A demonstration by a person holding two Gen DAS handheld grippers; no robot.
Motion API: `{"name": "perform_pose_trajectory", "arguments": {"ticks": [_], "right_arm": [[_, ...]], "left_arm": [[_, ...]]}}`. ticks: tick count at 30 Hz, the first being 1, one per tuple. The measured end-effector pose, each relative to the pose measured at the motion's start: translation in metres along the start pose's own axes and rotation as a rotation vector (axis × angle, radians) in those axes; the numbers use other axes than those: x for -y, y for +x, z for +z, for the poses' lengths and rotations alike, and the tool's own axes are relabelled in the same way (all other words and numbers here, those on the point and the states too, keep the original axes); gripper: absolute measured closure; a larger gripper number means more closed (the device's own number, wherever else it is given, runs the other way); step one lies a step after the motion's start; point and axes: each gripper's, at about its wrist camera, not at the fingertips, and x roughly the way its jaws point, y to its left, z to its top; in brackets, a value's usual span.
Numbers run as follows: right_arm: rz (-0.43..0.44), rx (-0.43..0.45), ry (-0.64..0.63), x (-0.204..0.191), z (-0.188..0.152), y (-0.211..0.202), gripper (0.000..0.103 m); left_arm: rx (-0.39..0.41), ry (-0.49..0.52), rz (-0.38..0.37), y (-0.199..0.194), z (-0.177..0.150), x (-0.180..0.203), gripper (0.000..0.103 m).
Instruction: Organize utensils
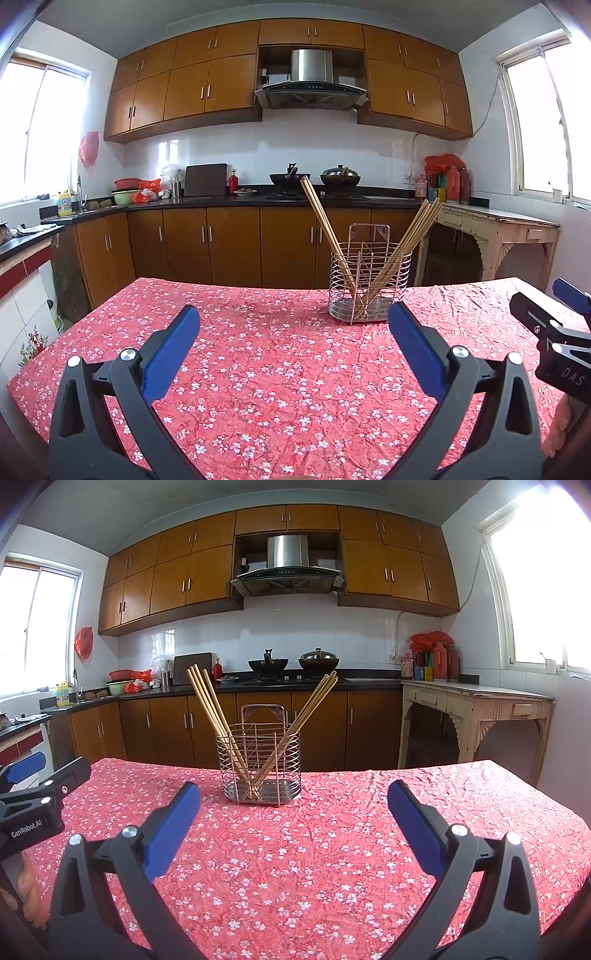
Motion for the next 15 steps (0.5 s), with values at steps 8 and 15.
{"name": "perform_pose_trajectory", "arguments": {"ticks": [8,15], "right_arm": [[-0.001,-0.001,0.001,0.0000,-0.0005,-0.0004,0.004],[0.001,-0.003,0.003,0.0003,-0.0007,-0.0001,0.004]], "left_arm": [[-0.009,0.004,-0.003,0.0014,0.0012,0.0025,0.002],[-0.008,0.002,-0.002,0.0026,0.0026,0.0024,0.002]]}}
